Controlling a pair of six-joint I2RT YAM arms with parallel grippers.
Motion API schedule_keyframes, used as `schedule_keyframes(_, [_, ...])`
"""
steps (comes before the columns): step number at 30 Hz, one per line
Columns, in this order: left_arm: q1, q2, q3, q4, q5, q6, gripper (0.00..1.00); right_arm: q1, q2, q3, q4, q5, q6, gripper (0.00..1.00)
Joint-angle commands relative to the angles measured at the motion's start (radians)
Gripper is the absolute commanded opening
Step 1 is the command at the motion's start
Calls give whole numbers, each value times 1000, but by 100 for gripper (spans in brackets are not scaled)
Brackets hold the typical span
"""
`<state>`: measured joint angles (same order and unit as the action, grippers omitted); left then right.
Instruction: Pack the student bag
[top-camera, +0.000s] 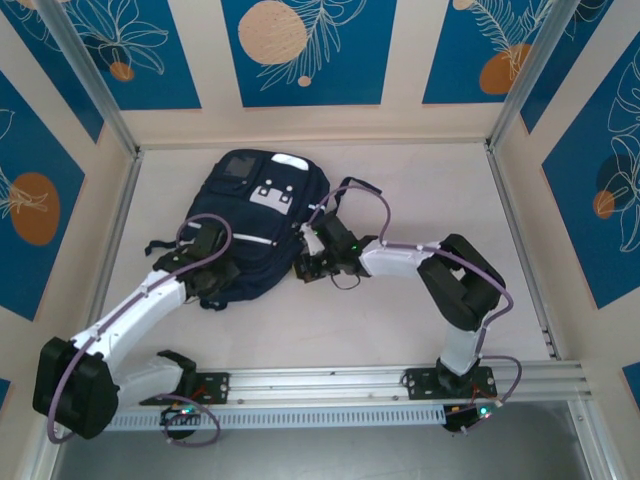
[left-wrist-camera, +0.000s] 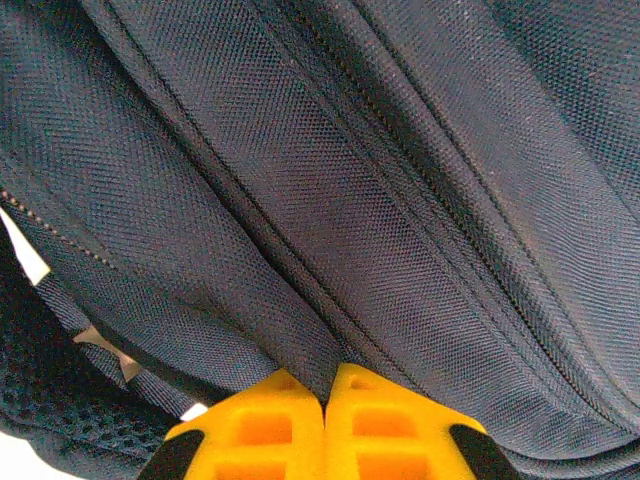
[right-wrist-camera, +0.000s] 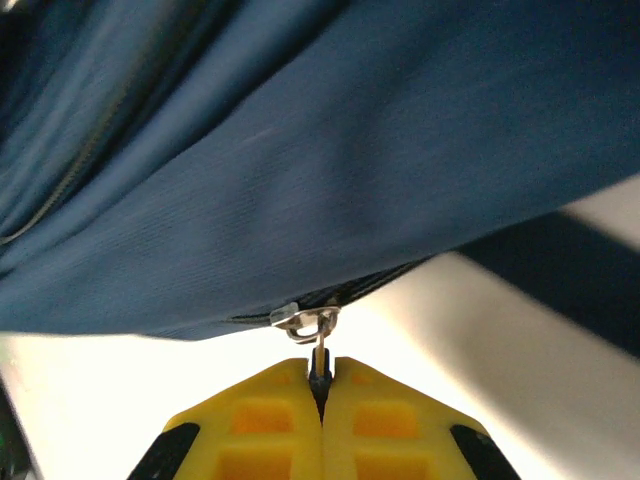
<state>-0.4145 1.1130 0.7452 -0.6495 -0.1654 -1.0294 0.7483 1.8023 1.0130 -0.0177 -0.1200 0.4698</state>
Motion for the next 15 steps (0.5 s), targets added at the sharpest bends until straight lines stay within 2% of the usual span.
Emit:
schedule_keyframes(1, [21,-43,23,-61,-74,40,0,-64,-15,-10,3,35,-23,0])
schedule_keyframes(8, [25,-71,17,-72,-63,59,0,-145,54,45,21,54,31,0])
schedule_keyframes(15, [27,-79,6,-62,-48,75,0,-204,54,51,41,37,142,3])
